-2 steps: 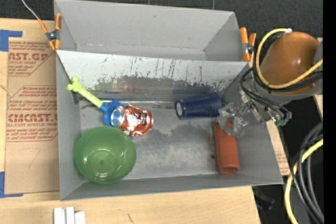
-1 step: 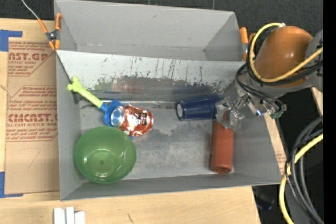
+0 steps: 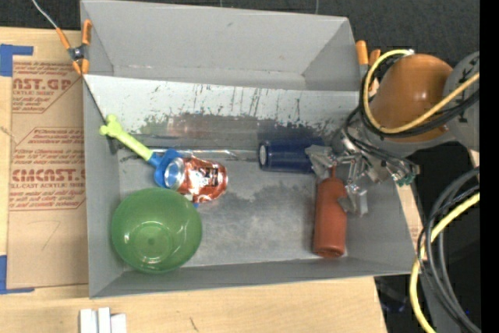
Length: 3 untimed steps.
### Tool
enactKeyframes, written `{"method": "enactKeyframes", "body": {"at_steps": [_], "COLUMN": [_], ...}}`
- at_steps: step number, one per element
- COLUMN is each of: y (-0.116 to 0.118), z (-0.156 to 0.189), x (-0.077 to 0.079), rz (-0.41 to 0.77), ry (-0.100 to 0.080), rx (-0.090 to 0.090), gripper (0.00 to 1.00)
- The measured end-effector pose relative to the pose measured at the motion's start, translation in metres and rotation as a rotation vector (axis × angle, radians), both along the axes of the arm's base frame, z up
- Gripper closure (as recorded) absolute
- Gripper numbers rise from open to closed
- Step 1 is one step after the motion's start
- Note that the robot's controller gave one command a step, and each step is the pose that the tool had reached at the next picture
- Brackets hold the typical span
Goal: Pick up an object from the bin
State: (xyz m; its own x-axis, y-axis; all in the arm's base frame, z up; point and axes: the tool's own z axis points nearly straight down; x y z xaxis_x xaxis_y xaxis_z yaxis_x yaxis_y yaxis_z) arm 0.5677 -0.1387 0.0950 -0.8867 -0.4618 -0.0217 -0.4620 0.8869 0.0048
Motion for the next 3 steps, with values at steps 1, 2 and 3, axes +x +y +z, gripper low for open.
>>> {"method": "enactKeyframes", "body": {"at_steps": [1,2,3], "y": [0.000,0.002,0.012], "z": [0.001,-0.017,-0.013], "x": [0.002,-0.035,-0.080], "rz": [-0.002,0.300,0.487], "ry": [-0.008,-0.018,-0.016], "rx": [0.000,-0.010,-0.006], "gripper": [0.00,0.00,1.00]}}
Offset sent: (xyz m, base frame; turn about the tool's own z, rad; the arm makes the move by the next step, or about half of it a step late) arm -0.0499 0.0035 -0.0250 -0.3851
